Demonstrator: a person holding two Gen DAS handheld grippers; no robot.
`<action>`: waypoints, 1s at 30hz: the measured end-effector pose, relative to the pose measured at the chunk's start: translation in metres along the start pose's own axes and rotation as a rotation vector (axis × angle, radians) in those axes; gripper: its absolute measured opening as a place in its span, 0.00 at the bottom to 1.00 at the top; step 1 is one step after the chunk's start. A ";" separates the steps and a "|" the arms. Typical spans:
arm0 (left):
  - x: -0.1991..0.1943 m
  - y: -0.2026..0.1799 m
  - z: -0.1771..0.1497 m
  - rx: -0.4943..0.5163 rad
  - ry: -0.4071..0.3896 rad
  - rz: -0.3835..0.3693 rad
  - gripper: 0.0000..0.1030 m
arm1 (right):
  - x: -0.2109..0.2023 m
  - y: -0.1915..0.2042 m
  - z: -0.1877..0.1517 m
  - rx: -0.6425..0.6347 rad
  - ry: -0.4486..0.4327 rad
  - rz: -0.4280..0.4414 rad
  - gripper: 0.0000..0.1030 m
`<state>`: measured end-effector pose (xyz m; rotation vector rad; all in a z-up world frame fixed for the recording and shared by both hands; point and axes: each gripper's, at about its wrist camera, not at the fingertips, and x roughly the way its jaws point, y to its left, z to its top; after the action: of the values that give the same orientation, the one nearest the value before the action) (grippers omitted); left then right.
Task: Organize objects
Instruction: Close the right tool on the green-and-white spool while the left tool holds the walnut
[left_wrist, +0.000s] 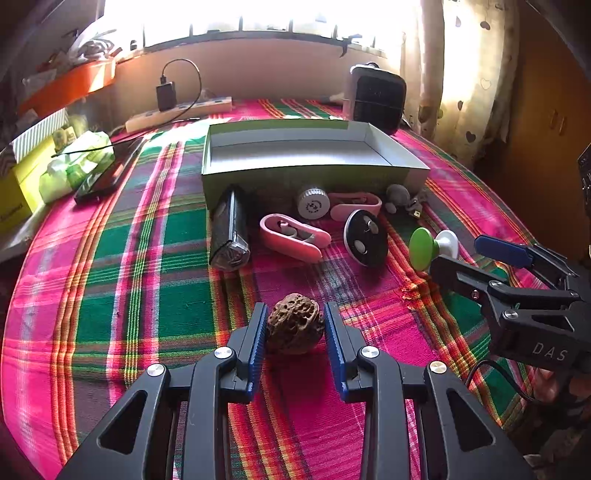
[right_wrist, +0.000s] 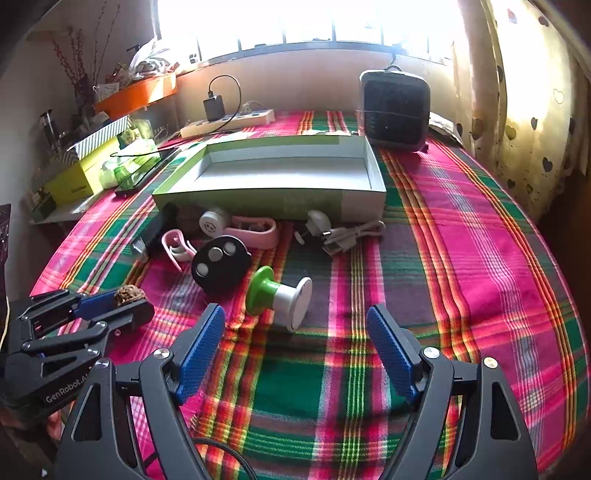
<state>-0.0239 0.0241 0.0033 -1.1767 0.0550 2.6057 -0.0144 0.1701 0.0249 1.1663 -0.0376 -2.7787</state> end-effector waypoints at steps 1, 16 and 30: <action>0.001 0.002 0.001 -0.002 0.001 0.003 0.27 | 0.002 0.000 0.002 0.004 0.001 -0.008 0.76; 0.005 0.010 0.005 -0.003 0.014 0.005 0.27 | 0.019 0.005 0.009 0.036 0.040 -0.061 0.54; 0.006 0.009 0.006 -0.002 0.017 0.004 0.27 | 0.019 0.009 0.009 0.022 0.039 -0.054 0.33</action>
<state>-0.0344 0.0175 0.0021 -1.2005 0.0582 2.6005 -0.0333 0.1581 0.0187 1.2455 -0.0340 -2.8080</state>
